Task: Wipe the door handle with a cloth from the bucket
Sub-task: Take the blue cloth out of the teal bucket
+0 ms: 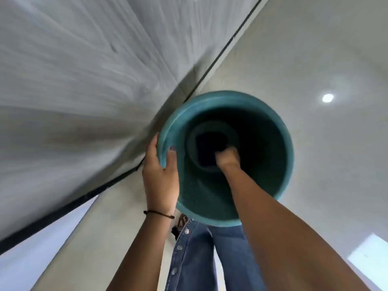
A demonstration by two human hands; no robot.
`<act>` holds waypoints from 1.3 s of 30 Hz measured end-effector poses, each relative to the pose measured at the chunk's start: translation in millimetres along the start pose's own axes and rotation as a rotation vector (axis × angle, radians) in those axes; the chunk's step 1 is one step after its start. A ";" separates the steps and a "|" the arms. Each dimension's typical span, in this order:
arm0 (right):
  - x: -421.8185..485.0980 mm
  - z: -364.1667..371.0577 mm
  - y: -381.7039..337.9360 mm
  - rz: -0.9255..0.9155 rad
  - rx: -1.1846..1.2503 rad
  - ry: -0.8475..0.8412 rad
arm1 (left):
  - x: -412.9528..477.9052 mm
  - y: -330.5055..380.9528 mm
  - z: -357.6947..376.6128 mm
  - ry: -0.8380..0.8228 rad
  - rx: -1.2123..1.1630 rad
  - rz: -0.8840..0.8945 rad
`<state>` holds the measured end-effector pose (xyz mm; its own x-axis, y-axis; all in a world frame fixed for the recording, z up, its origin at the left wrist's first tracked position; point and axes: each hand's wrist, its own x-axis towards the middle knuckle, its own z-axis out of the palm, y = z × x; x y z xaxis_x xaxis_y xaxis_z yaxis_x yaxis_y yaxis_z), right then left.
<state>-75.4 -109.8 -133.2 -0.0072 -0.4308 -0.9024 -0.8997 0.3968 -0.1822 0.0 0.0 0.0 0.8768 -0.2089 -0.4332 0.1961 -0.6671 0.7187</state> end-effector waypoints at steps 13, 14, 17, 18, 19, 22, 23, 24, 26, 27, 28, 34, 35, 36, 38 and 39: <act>29.2 23.6 -0.4 0.016 0.076 0.086 | 10.7 -29.7 9.7 0.056 -0.014 0.080; 22.4 20.8 -0.6 0.006 0.134 0.074 | 10.8 -29.2 8.0 0.042 -0.013 0.065; -15.8 4.1 -2.0 -0.036 0.265 0.035 | 13.5 -26.4 -2.0 -0.059 0.020 -0.018; -32.0 -2.7 -1.6 -0.062 0.314 0.012 | 11.3 -22.4 -7.6 -0.102 0.027 -0.038; -54.1 -12.7 -1.7 -0.085 0.369 -0.015 | 5.5 -13.3 -16.4 -0.141 0.015 -0.061; -123.9 -45.4 -1.3 -0.117 0.532 -0.074 | -23.8 23.6 -46.4 -0.227 -0.053 -0.136; -146.7 -55.4 -0.9 -0.121 0.560 -0.089 | -34.2 33.6 -54.3 -0.235 -0.039 -0.137; -173.1 -66.1 -0.9 -0.125 0.575 -0.097 | -46.4 45.3 -64.3 -0.236 -0.022 -0.123; -226.3 -86.9 1.7 -0.130 0.578 -0.104 | -73.7 72.7 -85.8 -0.237 -0.022 -0.128; -253.1 -97.1 3.2 -0.140 0.578 -0.119 | -90.1 90.1 -98.5 -0.243 -0.049 -0.139; -277.4 -105.1 4.9 -0.153 0.586 -0.143 | -106.3 106.5 -110.2 -0.252 -0.098 -0.162; -457.9 -158.8 2.2 -0.309 0.518 -0.314 | -225.3 184.8 -222.8 -0.338 -0.362 -0.345; -488.4 -166.2 2.9 -0.334 0.497 -0.369 | -248.4 193.8 -244.2 -0.327 -0.405 -0.376; -517.4 -171.7 4.1 -0.351 0.488 -0.430 | -270.8 200.6 -265.2 -0.304 -0.454 -0.394; -566.8 -178.4 11.2 -0.369 0.472 -0.557 | -315.2 210.5 -303.6 -0.259 -0.544 -0.408; -591.2 -178.7 15.8 -0.374 0.462 -0.615 | -337.5 211.4 -324.1 -0.229 -0.586 -0.399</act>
<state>-163.4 6.3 467.1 0.6130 -0.1360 -0.7783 -0.5266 0.6641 -0.5307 -112.2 161.2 474.4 0.5889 -0.2173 -0.7785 0.7385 -0.2467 0.6275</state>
